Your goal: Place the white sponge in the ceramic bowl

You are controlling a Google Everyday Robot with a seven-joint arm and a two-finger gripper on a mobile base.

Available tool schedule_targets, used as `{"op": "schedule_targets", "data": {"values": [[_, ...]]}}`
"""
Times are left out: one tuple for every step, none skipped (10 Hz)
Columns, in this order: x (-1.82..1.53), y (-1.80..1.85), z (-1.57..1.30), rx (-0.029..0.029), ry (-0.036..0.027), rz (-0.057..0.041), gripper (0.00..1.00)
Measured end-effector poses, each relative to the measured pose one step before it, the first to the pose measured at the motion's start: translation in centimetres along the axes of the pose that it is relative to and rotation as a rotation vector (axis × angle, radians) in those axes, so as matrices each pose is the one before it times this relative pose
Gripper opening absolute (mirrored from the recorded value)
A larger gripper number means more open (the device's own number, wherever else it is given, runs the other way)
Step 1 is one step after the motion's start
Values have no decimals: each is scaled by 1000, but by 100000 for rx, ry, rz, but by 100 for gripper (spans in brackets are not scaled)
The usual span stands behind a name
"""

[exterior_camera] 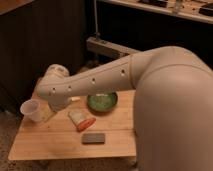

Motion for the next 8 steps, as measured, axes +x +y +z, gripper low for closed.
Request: {"op": "schedule_targets", "data": {"values": [[-1544, 250, 1810, 611, 1203, -1296, 100], [-1467, -916, 3534, 118, 4321, -1103, 100], [-269, -1032, 1284, -768, 2292, 628, 100], [20, -1481, 1241, -668, 3370, 1712, 100], [-93, -503, 1079, -1264, 2217, 985, 100], [18, -463, 866, -969, 2312, 968, 100], [163, -326, 660, -1041, 1913, 817, 100], [207, -566, 533, -670, 1346, 740, 100]]}}
